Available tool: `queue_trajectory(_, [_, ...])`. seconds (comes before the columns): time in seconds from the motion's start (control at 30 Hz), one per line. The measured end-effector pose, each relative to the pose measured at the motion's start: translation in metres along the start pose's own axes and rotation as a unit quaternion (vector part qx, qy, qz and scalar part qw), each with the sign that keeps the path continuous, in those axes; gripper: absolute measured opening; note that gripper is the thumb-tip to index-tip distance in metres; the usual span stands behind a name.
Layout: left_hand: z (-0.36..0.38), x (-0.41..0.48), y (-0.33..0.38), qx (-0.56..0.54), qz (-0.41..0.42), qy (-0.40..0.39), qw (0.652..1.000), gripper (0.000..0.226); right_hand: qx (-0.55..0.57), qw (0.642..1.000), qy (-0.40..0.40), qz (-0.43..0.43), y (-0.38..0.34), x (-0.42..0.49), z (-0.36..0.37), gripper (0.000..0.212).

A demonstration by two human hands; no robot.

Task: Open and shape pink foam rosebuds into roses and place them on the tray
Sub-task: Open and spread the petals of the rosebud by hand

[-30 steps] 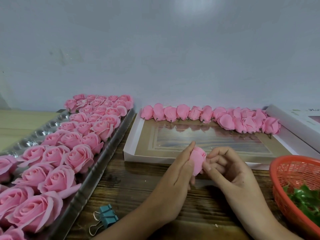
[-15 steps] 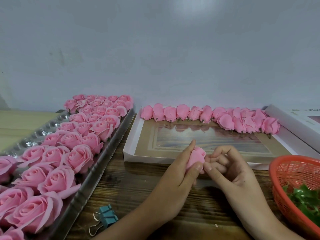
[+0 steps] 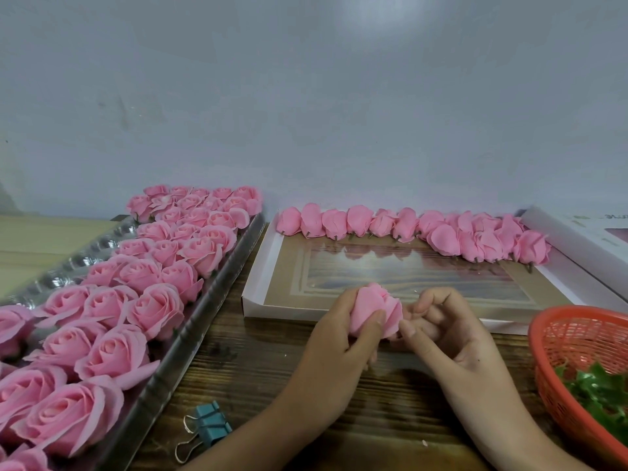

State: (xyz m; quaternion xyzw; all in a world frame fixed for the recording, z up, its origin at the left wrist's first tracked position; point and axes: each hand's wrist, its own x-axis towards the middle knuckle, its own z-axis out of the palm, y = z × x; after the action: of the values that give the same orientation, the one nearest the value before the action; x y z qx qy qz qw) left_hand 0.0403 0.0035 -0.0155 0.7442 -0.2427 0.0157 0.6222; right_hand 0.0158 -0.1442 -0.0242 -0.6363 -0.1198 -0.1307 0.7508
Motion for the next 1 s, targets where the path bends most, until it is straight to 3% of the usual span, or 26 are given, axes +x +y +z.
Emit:
queue_trajectory(0.23, [0.002, -0.001, 0.002, 0.026, 0.019, -0.017, 0.999, 0.010, 0.018, 0.999, -0.030, -0.020, 0.003, 0.001, -0.002, 0.020])
queue_trajectory(0.43, [0.006, -0.005, 0.003, 0.030, -0.002, -0.019, 0.999, 0.039, 0.028, 0.999, -0.033, -0.021, 0.000, 0.000, 0.000, 0.019])
queue_trajectory(0.7, [0.007, -0.005, -0.006, 0.008, -0.023, -0.028, 0.999, 0.052, 0.038, 0.999, -0.027, -0.012, -0.002, 0.000, 0.001, 0.020])
queue_trajectory(0.9, [0.006, 0.000, -0.006, 0.023, 0.010, -0.001, 1.000, 0.052, 0.024, 1.000, -0.007, -0.012, -0.004, 0.000, 0.001, 0.021])
queue_trajectory(1.0, [0.006, 0.000, -0.007, -0.002, 0.018, 0.030, 0.999, 0.049, 0.018, 1.000, -0.008, -0.005, -0.006, 0.000, 0.003, 0.034])
